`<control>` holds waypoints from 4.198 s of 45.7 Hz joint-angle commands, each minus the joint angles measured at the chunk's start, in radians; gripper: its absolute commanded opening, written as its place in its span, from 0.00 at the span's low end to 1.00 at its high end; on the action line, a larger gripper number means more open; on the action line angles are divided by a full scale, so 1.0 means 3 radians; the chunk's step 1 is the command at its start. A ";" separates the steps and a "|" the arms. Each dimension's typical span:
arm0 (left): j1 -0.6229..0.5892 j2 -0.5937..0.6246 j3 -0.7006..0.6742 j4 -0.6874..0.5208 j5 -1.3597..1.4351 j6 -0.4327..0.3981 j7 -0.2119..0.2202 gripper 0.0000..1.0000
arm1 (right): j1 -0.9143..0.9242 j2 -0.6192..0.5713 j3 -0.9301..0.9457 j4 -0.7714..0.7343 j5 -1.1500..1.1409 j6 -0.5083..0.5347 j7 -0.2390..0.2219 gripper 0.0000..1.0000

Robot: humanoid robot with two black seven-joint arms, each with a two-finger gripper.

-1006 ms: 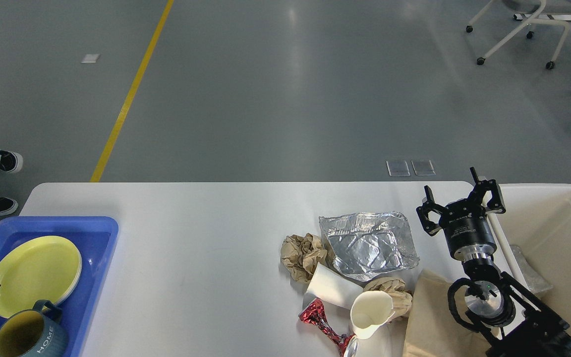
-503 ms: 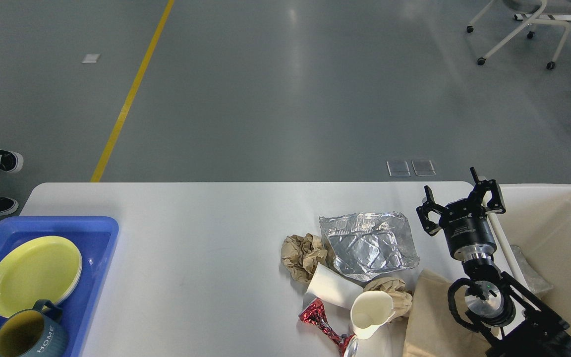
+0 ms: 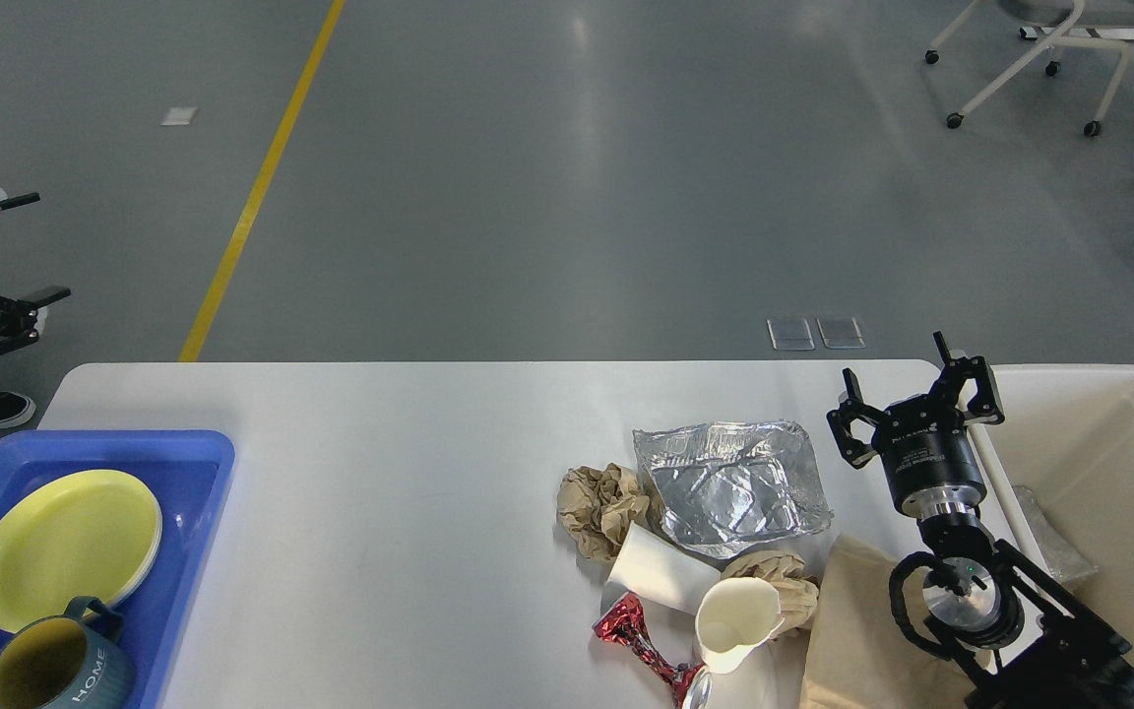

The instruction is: Tidy desktop

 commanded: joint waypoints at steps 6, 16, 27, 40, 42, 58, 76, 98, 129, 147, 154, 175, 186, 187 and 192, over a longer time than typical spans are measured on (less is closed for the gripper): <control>0.0536 -0.0636 -0.1237 0.0018 0.0003 0.0189 -0.0146 0.96 | 0.0000 0.0000 0.0000 0.0000 0.0002 0.0001 0.0000 1.00; 0.1098 -0.1393 -0.2281 -0.0008 0.0033 0.0716 -0.0917 0.96 | 0.0000 0.0000 0.0000 0.0000 0.0002 -0.0004 0.0000 1.00; 0.1778 -0.1430 -0.2649 -0.0508 0.0044 0.0717 -0.0974 0.96 | 0.0000 0.0000 0.0000 0.0000 0.0002 0.0001 0.0000 1.00; 0.2417 -0.1583 -0.3222 -0.0785 0.0411 0.0660 -0.0969 0.96 | 0.0000 0.0000 0.0000 0.0000 0.0002 0.0001 0.0000 1.00; 0.2464 -0.1613 -0.3293 -0.0805 0.0463 0.0635 -0.0969 0.96 | 0.0000 0.0000 0.0000 0.0000 0.0002 0.0001 0.0000 1.00; 0.2474 -0.1619 -0.3534 -0.0836 0.0473 0.0446 -0.0713 0.96 | 0.0000 0.0000 0.0000 0.0000 0.0002 -0.0004 0.0000 1.00; 0.2382 -0.1634 -0.3687 -0.0831 0.0478 0.0430 -0.0739 0.96 | 0.0000 0.0000 0.0000 0.0000 0.0002 0.0001 0.0000 1.00; 0.2310 -0.1660 -0.3764 -0.0831 0.0483 0.0400 -0.0770 0.96 | 0.0000 0.0000 0.0000 0.0000 0.0002 -0.0004 0.0000 1.00; 0.2438 -0.1972 -0.3892 -0.0790 0.0790 0.0394 -0.1092 0.96 | 0.0000 0.0000 0.0000 -0.0005 0.0002 0.0001 0.0000 1.00; 0.2438 -0.1966 -0.3866 -0.0790 0.0790 0.0354 -0.1076 0.96 | 0.0000 0.0000 0.0000 0.0000 0.0002 0.0001 0.0000 1.00; 0.2438 -0.1966 -0.3866 -0.0785 0.0790 0.0348 -0.1076 0.96 | 0.0000 0.0000 0.0000 0.0000 0.0002 0.0001 0.0000 1.00; 0.2438 -0.1966 -0.3866 -0.0785 0.0790 0.0348 -0.1076 0.96 | 0.0000 0.0000 -0.0005 0.0000 -0.0003 0.0001 0.0000 1.00; 0.2438 -0.1966 -0.3866 -0.0785 0.0790 0.0348 -0.1076 0.96 | 0.0000 0.0005 0.0015 0.0000 0.0007 0.0001 0.0010 1.00; 0.2438 -0.1966 -0.3866 -0.0785 0.0790 0.0348 -0.1076 0.96 | -0.0005 0.0005 0.0025 0.0000 0.0018 0.0001 0.0015 1.00; 0.2438 -0.1966 -0.3866 -0.0785 0.0790 0.0348 -0.1076 0.96 | 0.0000 0.0005 0.0041 -0.0005 0.0018 0.0001 0.0036 1.00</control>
